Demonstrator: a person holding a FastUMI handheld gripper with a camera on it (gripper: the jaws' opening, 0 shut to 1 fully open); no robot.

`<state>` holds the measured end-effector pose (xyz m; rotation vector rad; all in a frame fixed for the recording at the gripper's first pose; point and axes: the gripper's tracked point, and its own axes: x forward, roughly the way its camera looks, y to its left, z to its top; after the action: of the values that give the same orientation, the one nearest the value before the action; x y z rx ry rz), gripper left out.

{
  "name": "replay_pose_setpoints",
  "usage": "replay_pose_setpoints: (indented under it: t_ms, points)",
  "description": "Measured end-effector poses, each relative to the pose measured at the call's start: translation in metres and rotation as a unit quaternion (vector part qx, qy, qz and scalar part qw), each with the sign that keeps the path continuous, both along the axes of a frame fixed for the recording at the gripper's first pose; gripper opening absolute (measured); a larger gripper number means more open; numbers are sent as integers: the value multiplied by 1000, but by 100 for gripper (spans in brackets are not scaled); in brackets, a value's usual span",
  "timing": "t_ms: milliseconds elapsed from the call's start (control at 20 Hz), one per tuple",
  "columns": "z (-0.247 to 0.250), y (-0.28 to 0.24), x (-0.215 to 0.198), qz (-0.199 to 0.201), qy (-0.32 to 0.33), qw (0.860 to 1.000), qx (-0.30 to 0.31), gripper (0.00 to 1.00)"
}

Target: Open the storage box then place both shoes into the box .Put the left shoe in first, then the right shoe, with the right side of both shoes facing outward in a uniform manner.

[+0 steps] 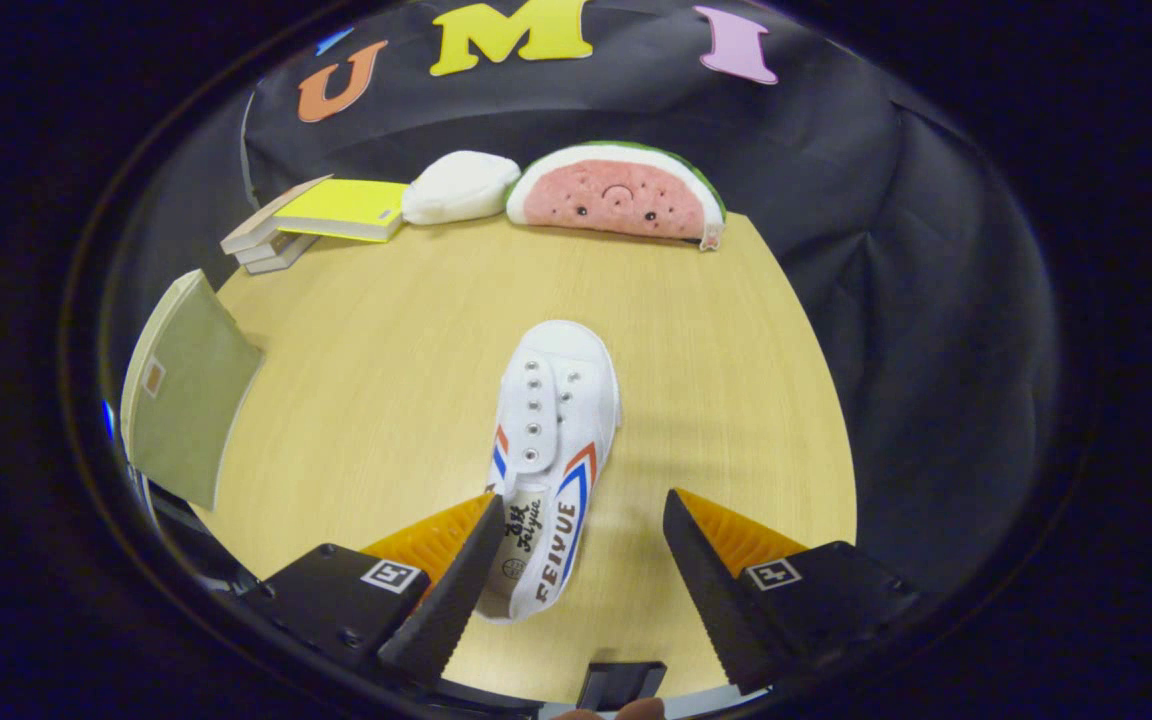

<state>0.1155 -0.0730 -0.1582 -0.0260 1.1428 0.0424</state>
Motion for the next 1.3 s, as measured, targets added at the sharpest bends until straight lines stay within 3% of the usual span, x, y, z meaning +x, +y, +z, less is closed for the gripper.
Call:
replay_pose_setpoints:
  t_ms: [450,650,850,1100,1200,1300]
  points:
    - [-24,-3,7,1,39,999,21,100]
    - [-27,5,9,25,60,997,34,96]
    - [-25,12,9,31,71,997,30,52]
    - [-22,8,11,7,69,998,12,24]
    - [-19,11,11,-22,61,998,28,8]
    - [-17,21,6,-51,61,995,64,6]
